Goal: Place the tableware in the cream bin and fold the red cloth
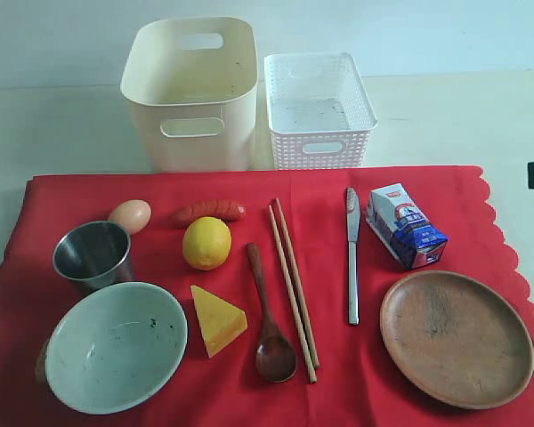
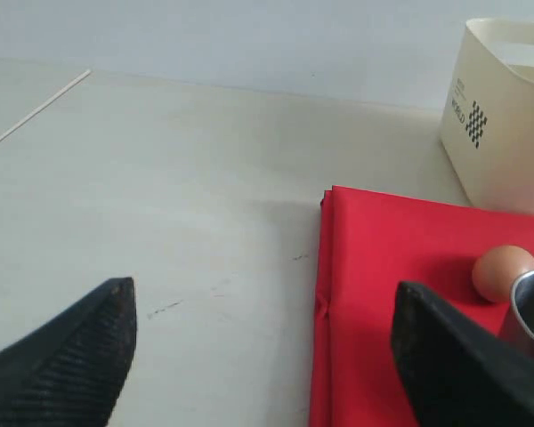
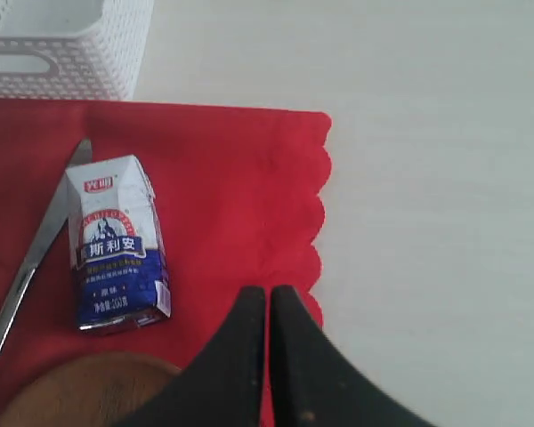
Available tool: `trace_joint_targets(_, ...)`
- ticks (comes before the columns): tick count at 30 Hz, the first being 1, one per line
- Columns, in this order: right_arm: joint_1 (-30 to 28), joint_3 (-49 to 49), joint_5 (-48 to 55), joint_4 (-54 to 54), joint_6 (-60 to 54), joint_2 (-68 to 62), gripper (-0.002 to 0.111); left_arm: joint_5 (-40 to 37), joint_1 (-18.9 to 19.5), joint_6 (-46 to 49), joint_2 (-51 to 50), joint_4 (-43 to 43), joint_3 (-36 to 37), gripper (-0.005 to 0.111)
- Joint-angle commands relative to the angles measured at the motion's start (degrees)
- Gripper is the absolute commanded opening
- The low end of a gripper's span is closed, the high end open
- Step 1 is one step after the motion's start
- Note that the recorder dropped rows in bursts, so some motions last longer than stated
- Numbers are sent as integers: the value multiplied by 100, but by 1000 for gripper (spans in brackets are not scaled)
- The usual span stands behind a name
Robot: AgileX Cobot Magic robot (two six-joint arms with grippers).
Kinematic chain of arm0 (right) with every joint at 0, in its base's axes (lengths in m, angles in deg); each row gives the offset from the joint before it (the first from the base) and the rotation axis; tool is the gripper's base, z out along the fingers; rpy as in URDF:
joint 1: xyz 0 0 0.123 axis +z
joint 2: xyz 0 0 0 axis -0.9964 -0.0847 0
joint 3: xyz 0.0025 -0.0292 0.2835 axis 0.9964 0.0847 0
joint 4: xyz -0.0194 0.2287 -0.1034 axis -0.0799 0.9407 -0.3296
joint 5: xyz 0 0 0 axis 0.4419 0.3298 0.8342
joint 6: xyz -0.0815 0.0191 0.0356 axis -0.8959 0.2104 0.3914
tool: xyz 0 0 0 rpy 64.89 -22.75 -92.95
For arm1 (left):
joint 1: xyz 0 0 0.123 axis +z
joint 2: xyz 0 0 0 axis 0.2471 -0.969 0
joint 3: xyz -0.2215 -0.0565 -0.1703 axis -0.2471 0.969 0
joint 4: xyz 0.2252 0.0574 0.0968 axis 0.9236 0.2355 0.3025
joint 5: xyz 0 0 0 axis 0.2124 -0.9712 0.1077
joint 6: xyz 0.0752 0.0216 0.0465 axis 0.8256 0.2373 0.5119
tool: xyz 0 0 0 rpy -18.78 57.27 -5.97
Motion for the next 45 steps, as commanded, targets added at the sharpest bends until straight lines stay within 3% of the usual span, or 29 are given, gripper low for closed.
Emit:
trace_joint_targets(1, 2, -44, 13, 367, -479, -334, 16, 58, -26, -32, 31, -18, 13, 75)
trace_joint_targets(8, 495, -98, 131, 727, -906, -798, 41, 58, -26, -32, 31, -18, 13, 75)
trace_joint_targets(19, 939, -1080, 884, 755, -860, -1952, 58, 58, -26, -32, 31, -18, 13, 75)
trace_joint_targets(23, 939, -1636, 1188, 812, -845, -2540, 70, 58, -26, -32, 31, -18, 13, 75)
trace_joint_targets(32, 939, -2788, 1865, 813, -643, -3694, 72, 58, -26, -32, 31, -18, 13, 75)
trace_joint_targets(38, 1460, -2909, 1726, 285, -295, -4078, 72, 58, -26, -32, 31, -18, 13, 75)
trace_joint_targets(45, 1505, -2909, 1666, -597, 599, -4378, 72, 58, -16, -32, 31, -18, 13, 75)
